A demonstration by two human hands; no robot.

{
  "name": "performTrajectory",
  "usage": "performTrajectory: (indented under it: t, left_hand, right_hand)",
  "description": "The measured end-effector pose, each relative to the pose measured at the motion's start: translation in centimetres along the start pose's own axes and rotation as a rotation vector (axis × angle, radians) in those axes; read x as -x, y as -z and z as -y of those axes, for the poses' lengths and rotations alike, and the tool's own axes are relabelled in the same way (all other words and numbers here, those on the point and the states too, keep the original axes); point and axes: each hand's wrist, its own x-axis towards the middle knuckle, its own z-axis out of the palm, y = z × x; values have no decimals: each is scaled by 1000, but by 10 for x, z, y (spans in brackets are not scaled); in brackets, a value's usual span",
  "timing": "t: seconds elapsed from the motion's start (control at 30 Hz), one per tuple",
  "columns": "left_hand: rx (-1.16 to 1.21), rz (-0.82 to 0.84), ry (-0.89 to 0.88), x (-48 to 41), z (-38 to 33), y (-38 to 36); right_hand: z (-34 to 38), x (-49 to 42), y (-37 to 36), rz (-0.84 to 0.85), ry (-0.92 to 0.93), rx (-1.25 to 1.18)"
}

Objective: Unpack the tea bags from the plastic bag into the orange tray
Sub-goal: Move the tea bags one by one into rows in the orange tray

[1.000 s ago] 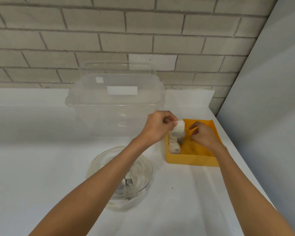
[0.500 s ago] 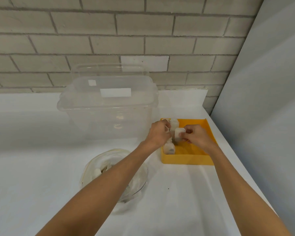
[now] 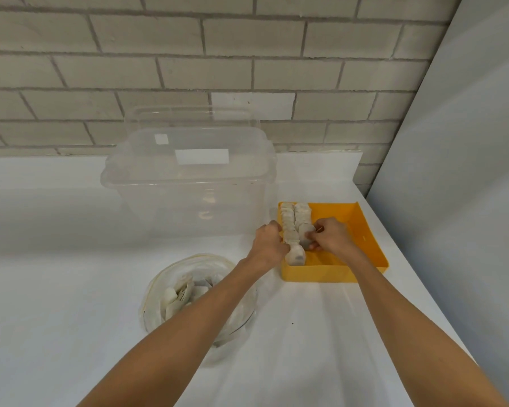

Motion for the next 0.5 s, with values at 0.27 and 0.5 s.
performTrajectory:
  t: [0.27, 0.5]
  left_hand:
    - [35, -18, -17, 3, 0, 2]
    - [65, -18, -20, 6, 1, 4]
  right_hand:
    - [3, 5, -5, -19, 10, -2]
    - [0, 7, 2, 0, 6, 53]
